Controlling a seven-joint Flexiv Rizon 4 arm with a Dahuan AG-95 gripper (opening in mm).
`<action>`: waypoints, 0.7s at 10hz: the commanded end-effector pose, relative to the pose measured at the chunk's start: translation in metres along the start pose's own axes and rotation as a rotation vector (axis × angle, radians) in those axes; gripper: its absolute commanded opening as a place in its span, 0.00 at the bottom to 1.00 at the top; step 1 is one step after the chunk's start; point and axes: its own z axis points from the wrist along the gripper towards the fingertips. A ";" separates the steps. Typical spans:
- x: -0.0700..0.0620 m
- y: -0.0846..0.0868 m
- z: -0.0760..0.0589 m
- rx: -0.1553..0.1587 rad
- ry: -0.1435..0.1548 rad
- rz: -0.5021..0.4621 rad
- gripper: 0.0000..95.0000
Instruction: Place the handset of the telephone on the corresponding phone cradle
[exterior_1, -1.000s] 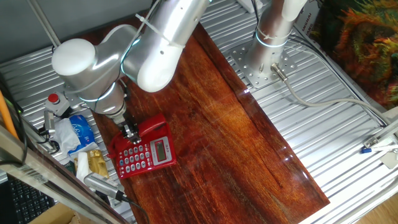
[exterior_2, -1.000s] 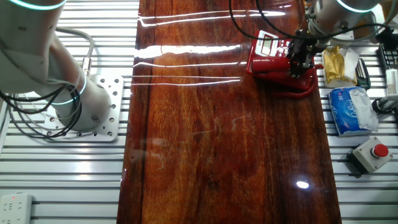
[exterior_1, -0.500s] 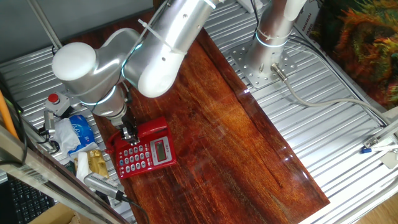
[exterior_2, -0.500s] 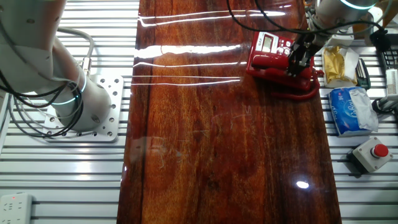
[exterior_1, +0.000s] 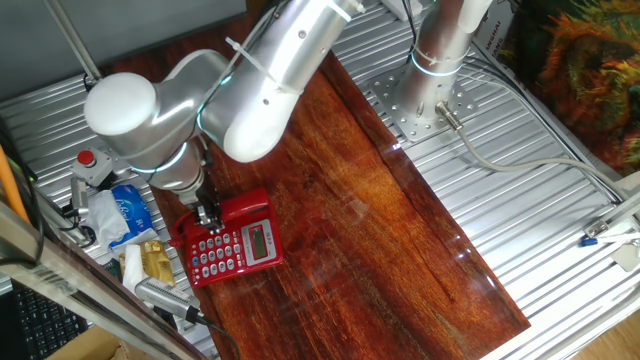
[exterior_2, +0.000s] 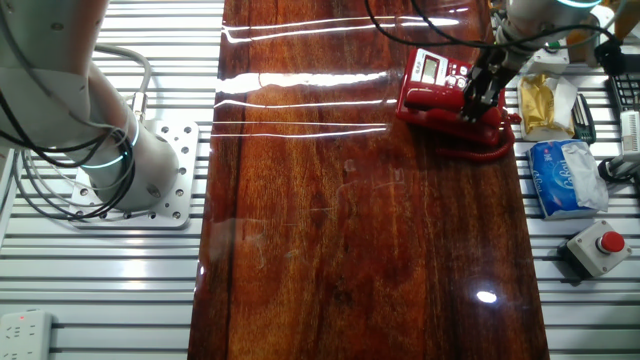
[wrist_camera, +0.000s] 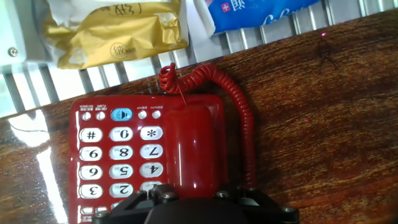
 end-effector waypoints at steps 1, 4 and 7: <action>-0.002 0.000 0.002 0.007 -0.002 0.001 0.00; -0.002 0.000 0.001 0.003 -0.001 0.000 0.00; -0.003 0.003 0.003 -0.002 0.001 -0.001 0.00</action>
